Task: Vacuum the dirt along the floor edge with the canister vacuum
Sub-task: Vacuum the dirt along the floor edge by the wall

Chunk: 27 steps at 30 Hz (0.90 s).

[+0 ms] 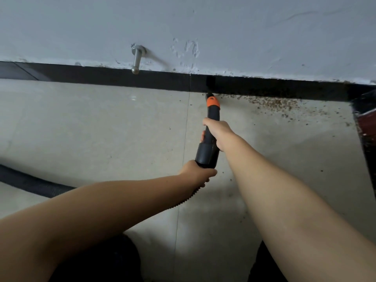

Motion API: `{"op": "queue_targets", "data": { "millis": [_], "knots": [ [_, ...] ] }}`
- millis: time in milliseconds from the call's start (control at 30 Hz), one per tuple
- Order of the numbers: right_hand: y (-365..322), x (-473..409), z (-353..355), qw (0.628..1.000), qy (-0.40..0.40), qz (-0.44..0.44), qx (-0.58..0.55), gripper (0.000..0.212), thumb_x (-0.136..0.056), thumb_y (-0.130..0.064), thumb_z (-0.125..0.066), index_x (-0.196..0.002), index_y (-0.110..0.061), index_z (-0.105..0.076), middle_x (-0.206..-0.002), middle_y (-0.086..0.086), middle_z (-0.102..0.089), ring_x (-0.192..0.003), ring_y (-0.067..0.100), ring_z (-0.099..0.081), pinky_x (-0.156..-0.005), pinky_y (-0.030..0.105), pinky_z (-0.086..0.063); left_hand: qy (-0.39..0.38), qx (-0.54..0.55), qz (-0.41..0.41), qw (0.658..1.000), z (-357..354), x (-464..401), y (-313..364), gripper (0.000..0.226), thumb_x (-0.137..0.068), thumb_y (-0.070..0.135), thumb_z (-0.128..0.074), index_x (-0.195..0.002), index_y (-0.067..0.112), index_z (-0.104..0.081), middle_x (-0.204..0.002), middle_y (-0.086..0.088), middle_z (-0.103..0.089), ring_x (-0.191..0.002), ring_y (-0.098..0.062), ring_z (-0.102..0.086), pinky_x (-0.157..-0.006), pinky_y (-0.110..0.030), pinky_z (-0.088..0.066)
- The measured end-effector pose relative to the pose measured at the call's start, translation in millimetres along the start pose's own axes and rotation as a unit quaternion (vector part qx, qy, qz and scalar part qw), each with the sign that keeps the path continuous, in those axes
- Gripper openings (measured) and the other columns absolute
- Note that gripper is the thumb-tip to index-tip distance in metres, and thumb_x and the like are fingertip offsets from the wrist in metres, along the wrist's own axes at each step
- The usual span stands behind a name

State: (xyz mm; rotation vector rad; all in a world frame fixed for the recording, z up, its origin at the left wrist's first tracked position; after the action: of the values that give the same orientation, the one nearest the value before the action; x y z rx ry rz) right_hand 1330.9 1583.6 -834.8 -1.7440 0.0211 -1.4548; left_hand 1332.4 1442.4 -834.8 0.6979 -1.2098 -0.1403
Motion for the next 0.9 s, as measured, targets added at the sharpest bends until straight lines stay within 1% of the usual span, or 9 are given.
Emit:
{"op": "queue_targets", "data": {
  "millis": [67,133,233,300,433,533,667,800,900],
  "knots": [
    [-2.1,-1.9,18.4,1.0,0.026,-0.004,-0.007,0.014,-0.088,-0.011,-0.058,-0.097,-0.005,-0.049,-0.065,0.01,-0.054,-0.046,0.022,-0.051,-0.047,0.025,-0.048,-0.019,-0.022,-0.005,1.0,-9.1,-2.0,9.2,0.03,-0.079,0.022,-0.069,-0.104,0.011,-0.055,-0.074,-0.003,-0.062,-0.06,-0.016,-0.055,-0.062,-0.026,-0.048],
    [-0.1,-3.3,39.5,0.998,0.05,-0.009,-0.031,0.014,-0.087,-0.011,-0.059,-0.096,-0.006,-0.049,-0.065,0.01,-0.053,-0.047,0.021,-0.051,-0.048,0.028,-0.049,-0.037,-0.043,-0.013,0.998,-22.1,-3.9,16.0,0.034,-0.08,0.022,-0.069,-0.108,0.01,-0.054,-0.074,-0.002,-0.061,-0.06,-0.015,-0.055,-0.059,-0.025,-0.047],
    [0.9,-5.7,66.8,0.996,0.078,-0.009,-0.045,0.011,-0.087,-0.01,-0.058,-0.09,-0.007,-0.048,-0.064,0.009,-0.053,-0.047,0.02,-0.051,-0.051,0.03,-0.05,-0.06,-0.067,-0.027,0.996,-41.6,-8.2,25.0,0.037,-0.08,0.022,-0.069,-0.111,0.009,-0.054,-0.074,-0.002,-0.061,-0.062,-0.016,-0.055,-0.061,-0.026,-0.047],
    [-0.1,-7.4,77.3,0.995,0.086,-0.008,-0.045,0.01,-0.087,-0.01,-0.057,-0.089,-0.008,-0.048,-0.063,0.009,-0.053,-0.047,0.02,-0.05,-0.052,0.03,-0.05,-0.067,-0.067,-0.027,0.995,-50.6,-11.1,29.0,0.04,-0.08,0.022,-0.07,-0.113,0.008,-0.054,-0.074,-0.003,-0.061,-0.061,-0.016,-0.055,-0.06,-0.025,-0.047],
    [-4.8,-12.1,80.2,0.996,0.078,-0.004,-0.04,0.01,-0.086,-0.009,-0.057,-0.09,-0.007,-0.048,-0.063,0.008,-0.052,-0.046,0.021,-0.05,-0.053,0.03,-0.05,-0.061,-0.053,-0.025,0.996,-56.4,-16.1,32.3,0.042,-0.078,0.02,-0.07,-0.114,0.006,-0.056,-0.074,-0.005,-0.062,-0.063,-0.019,-0.056,-0.065,-0.03,-0.05],
    [-4.6,-15.4,72.3,0.997,0.066,-0.002,-0.036,0.014,-0.085,-0.01,-0.058,-0.094,-0.007,-0.048,-0.062,0.009,-0.052,-0.044,0.021,-0.05,-0.053,0.03,-0.05,-0.05,-0.04,-0.018,0.998,-52.7,-18.6,28.8,0.041,-0.077,0.02,-0.07,-0.114,0.007,-0.055,-0.074,-0.005,-0.062,-0.066,-0.021,-0.056,-0.069,-0.033,-0.051],
    [-2.2,-16.9,58.1,0.999,0.044,0.002,-0.02,0.014,-0.085,-0.01,-0.057,-0.095,-0.006,-0.048,-0.062,0.009,-0.052,-0.043,0.021,-0.051,-0.05,0.026,-0.05,-0.037,-0.024,-0.013,0.999,-45.0,-19.8,20.0,0.036,-0.077,0.019,-0.069,-0.109,0.01,-0.055,-0.075,-0.004,-0.062,-0.065,-0.02,-0.056,-0.068,-0.032,-0.05],
    [-1.5,-16.6,43.9,1.0,0.028,0.003,-0.004,0.016,-0.084,-0.011,-0.057,-0.095,-0.007,-0.047,-0.059,0.009,-0.053,-0.042,0.022,-0.05,-0.051,0.027,-0.05,-0.031,0.004,-0.012,0.999,-37.7,-18.7,12.3,0.029,-0.077,0.018,-0.069,-0.101,0.014,-0.054,-0.075,-0.005,-0.06,-0.064,-0.019,-0.055,-0.067,-0.03,-0.049],
    [-2.2,-15.6,33.9,1.0,0.02,0.004,0.007,0.014,-0.085,-0.011,-0.057,-0.093,-0.006,-0.046,-0.057,0.009,-0.052,-0.04,0.022,-0.049,-0.049,0.026,-0.049,-0.028,0.018,-0.011,0.999,-33.0,-18.2,8.2,0.024,-0.077,0.018,-0.068,-0.095,0.017,-0.053,-0.075,-0.005,-0.06,-0.067,-0.021,-0.055,-0.067,-0.031,-0.049]
  ]
}}
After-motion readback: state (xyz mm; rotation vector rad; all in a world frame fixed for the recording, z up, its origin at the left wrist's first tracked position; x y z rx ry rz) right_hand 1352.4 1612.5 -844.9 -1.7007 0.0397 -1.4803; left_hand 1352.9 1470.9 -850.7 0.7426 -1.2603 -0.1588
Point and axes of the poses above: each hand's wrist, its own x-axis away from the middle knuckle, its own z-axis out of the back of the hand, y = z × x, the point moved 6 cm from there along -x, towards the middle knuckle
